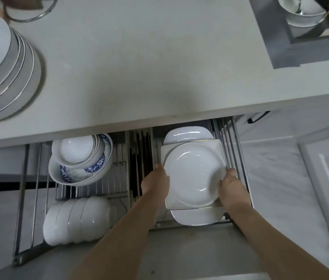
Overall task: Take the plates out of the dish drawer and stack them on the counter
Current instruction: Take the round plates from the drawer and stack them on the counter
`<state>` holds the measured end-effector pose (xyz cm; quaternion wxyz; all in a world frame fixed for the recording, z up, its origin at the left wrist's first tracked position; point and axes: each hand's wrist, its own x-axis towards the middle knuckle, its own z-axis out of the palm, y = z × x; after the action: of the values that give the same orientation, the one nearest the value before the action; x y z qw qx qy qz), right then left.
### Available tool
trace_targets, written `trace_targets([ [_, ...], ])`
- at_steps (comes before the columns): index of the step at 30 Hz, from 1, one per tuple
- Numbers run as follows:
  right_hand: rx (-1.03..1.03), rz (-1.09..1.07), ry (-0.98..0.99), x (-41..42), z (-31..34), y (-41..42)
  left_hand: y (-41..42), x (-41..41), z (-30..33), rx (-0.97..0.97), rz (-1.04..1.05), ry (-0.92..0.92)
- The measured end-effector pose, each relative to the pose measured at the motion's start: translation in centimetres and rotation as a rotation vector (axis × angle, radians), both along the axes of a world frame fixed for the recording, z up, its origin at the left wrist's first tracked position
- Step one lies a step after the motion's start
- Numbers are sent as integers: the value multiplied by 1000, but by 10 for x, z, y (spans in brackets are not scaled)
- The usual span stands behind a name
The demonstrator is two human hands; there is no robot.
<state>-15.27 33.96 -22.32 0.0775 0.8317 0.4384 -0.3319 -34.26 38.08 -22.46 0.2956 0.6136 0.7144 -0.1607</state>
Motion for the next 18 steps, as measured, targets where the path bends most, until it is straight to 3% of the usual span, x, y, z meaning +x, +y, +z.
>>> trace_targets([
  [7, -63, -137, 62, -6, 7, 5, -3, -5, 10, -55, 107, -41],
  [11, 8, -9, -38, -13, 31, 1, -11, -18, 29, 29, 67, -66],
  [18, 148, -3, 185, -29, 100, -5, -30, -48, 95, 124, 175, -176],
])
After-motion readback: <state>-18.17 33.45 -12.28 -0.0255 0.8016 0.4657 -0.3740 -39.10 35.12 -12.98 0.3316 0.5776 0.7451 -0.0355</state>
